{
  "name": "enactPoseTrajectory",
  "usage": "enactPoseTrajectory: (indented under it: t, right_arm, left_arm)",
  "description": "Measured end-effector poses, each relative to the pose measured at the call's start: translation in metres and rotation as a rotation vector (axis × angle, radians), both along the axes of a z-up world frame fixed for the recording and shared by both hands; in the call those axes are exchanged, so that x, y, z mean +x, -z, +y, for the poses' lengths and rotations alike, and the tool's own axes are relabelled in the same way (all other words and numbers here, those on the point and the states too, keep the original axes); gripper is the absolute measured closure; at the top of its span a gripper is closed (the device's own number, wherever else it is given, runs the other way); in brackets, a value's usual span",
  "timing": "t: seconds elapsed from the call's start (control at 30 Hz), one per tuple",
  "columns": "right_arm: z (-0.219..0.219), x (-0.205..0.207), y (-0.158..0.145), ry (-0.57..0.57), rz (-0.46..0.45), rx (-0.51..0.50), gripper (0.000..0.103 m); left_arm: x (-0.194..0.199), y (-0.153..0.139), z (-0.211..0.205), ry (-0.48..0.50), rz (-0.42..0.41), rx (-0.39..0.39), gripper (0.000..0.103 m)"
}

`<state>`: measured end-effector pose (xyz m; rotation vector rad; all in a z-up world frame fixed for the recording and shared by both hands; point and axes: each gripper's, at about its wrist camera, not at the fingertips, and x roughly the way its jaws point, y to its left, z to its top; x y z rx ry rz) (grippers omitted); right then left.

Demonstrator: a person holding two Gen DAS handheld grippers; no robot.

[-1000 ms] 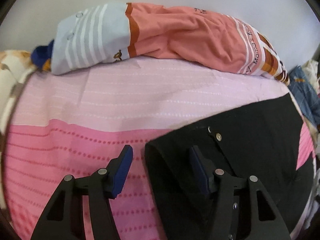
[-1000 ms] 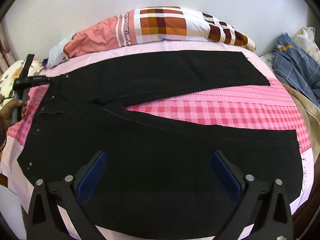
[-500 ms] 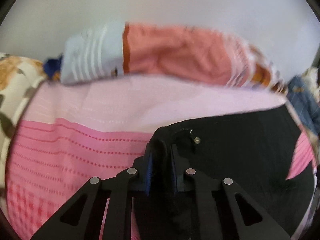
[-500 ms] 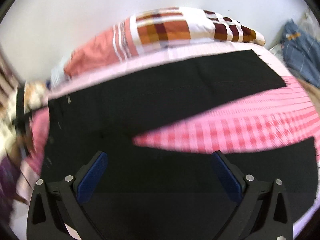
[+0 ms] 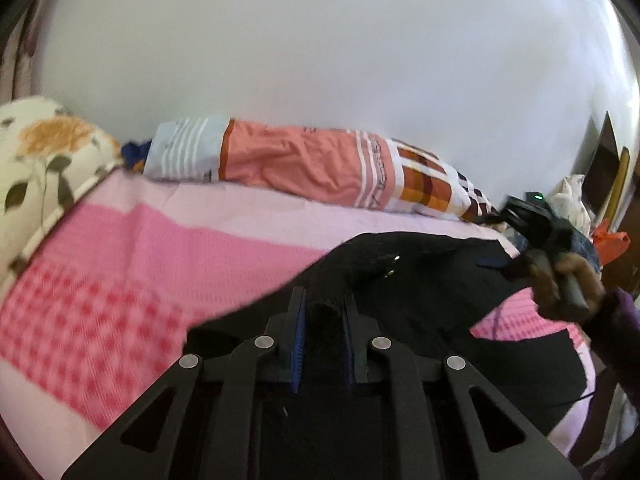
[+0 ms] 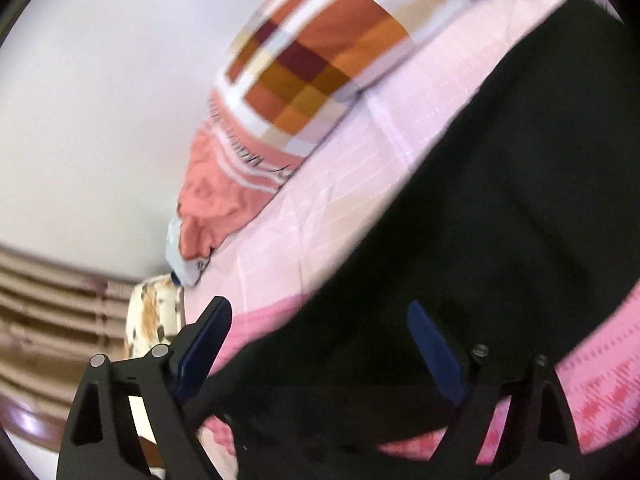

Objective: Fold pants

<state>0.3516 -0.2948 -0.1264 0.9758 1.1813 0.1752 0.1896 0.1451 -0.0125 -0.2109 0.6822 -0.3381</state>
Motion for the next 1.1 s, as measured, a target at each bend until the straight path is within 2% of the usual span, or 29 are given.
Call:
enactPoseTrajectory:
  t: [0.1, 0.13, 0.17, 0.27, 0.37, 0.47, 0.63, 0.77, 0.9, 0.97, 1.03, 1.1]
  right_arm:
    - [-0.006, 0.012, 0.02, 0.03, 0.058, 0.015, 0.043]
    - [-0.006, 0.016, 0.027, 0.026, 0.088, 0.0, 0.072]
    - [-0.009, 0.017, 0.032, 0.03, 0.106, 0.0, 0.094]
    - [-0.01, 0.007, 0.034, 0.057, 0.089, 0.033, 0.096]
    - [-0.009, -0.021, 0.009, 0.05, -0.011, -0.01, 0.096]
    - [-0.009, -0.068, -0.019, 0.04, -0.064, -0.005, 0.096]
    - [-0.001, -0.151, -0.036, 0.007, -0.052, 0.012, 0.097]
    - [0.022, -0.214, -0.017, -0.032, 0.042, 0.038, 0.097]
    - [0.04, -0.263, 0.03, -0.053, 0.186, 0.111, 0.097]
    - [0.043, -0.274, 0.046, -0.045, 0.229, 0.151, 0.097]
    - [0.041, -0.276, 0.046, -0.045, 0.208, 0.158, 0.097]
    - [0.043, -0.278, 0.042, -0.067, 0.18, 0.148, 0.097]
  left_arm:
    - [-0.009, 0.003, 0.0, -0.01, 0.034, -0.032, 0.087]
    - [-0.011, 0.003, 0.0, -0.011, 0.041, -0.038, 0.087]
    - [-0.012, 0.004, -0.001, -0.012, 0.052, -0.044, 0.087]
    - [-0.013, 0.007, 0.0, -0.021, 0.079, -0.053, 0.086]
    - [-0.012, 0.006, 0.006, -0.045, 0.102, -0.064, 0.086]
    - [-0.015, 0.004, 0.018, -0.069, 0.127, -0.072, 0.086]
    - [-0.036, 0.008, 0.033, -0.092, 0.186, -0.062, 0.086]
    - [-0.059, 0.021, 0.043, -0.129, 0.239, -0.059, 0.086]
    - [-0.081, 0.048, 0.055, -0.188, 0.323, -0.055, 0.086]
    - [-0.091, 0.061, 0.061, -0.216, 0.364, -0.045, 0.087]
    - [-0.101, 0.07, 0.066, -0.251, 0.394, -0.019, 0.087]
    - [-0.112, 0.065, 0.071, -0.295, 0.369, 0.008, 0.087]
